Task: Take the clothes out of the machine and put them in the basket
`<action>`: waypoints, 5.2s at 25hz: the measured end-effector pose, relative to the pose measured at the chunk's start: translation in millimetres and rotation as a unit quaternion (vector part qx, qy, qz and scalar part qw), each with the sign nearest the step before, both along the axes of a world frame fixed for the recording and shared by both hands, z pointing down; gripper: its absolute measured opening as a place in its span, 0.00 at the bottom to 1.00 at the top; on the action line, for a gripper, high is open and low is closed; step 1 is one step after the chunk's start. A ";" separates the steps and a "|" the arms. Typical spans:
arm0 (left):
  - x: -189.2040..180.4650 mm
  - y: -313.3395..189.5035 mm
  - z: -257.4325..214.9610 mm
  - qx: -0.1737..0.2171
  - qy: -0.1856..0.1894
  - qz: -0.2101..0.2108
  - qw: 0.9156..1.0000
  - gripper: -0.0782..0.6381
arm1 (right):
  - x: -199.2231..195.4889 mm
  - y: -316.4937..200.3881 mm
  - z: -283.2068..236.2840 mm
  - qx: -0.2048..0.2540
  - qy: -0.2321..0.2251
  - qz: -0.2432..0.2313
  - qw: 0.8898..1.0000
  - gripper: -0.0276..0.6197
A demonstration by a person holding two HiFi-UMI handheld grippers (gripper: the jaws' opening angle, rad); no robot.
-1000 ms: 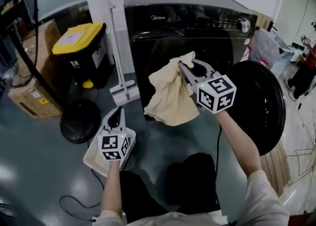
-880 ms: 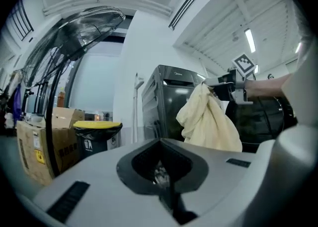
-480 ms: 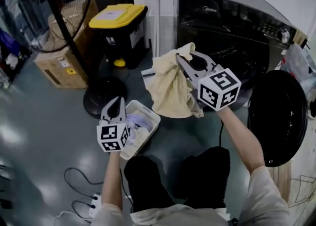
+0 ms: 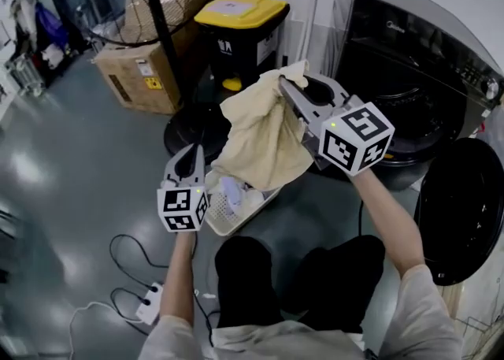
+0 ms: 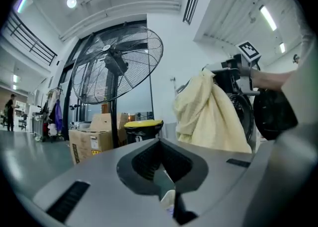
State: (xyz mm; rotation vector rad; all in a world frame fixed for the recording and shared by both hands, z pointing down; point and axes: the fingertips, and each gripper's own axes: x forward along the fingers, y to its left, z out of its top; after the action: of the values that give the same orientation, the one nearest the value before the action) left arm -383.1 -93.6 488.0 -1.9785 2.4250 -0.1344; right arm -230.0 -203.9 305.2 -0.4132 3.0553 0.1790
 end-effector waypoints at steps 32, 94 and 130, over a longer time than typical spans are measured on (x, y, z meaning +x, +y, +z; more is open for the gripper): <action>-31.6 46.4 90.9 -0.057 0.038 -0.051 0.996 0.13 | -145.6 74.5 370.0 -0.115 0.216 -0.097 0.965 0.18; 89.5 -84.5 82.9 -0.060 0.035 0.101 0.992 0.13 | 157.0 -142.5 250.2 -0.094 0.134 0.214 0.963 0.08; 199.7 -142.4 56.3 -0.053 0.023 0.205 0.977 0.13 | 326.2 -97.2 222.9 -0.091 0.104 0.365 0.921 0.08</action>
State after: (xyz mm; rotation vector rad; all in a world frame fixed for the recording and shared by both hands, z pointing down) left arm -183.4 -236.0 544.4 -2.5014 2.0111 -0.2178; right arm 96.2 -301.1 528.2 -1.6281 2.9453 -0.0444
